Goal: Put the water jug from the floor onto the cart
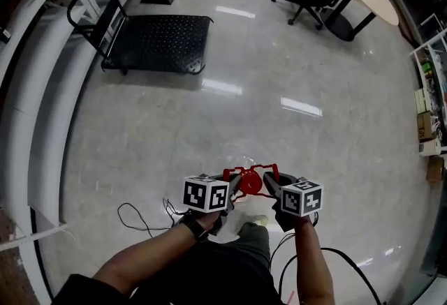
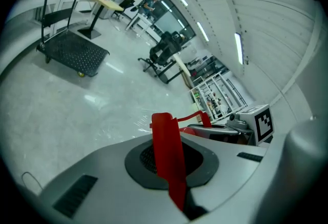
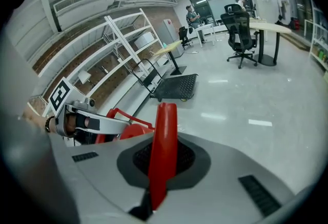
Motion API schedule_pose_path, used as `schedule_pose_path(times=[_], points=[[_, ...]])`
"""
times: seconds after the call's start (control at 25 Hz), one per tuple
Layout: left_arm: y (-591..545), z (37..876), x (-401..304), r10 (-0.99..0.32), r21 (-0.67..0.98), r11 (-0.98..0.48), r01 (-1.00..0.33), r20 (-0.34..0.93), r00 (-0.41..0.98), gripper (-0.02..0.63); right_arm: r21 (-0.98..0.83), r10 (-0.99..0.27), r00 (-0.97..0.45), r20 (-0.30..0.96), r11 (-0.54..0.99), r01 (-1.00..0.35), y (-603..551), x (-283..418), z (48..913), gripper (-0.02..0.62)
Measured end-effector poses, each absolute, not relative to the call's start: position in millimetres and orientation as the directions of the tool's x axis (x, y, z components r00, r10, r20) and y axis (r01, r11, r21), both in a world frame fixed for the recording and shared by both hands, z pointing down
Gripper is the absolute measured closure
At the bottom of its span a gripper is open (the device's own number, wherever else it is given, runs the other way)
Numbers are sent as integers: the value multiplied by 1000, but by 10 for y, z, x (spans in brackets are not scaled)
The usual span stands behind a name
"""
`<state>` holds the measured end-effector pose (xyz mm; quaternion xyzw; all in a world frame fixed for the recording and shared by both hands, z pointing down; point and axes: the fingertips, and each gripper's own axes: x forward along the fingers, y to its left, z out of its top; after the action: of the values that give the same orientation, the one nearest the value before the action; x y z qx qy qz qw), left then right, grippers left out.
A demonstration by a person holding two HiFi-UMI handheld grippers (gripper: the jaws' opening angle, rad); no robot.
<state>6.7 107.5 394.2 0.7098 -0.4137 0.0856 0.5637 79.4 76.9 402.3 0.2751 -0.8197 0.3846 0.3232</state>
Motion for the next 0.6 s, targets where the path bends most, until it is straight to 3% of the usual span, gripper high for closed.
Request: schedule_pose_path(times=[0.6], points=[[254,3839,-1971,-655,698,162,-698,605,453,604,-520,-27,-733,680,687,-508,-118,-1323,3961,595]])
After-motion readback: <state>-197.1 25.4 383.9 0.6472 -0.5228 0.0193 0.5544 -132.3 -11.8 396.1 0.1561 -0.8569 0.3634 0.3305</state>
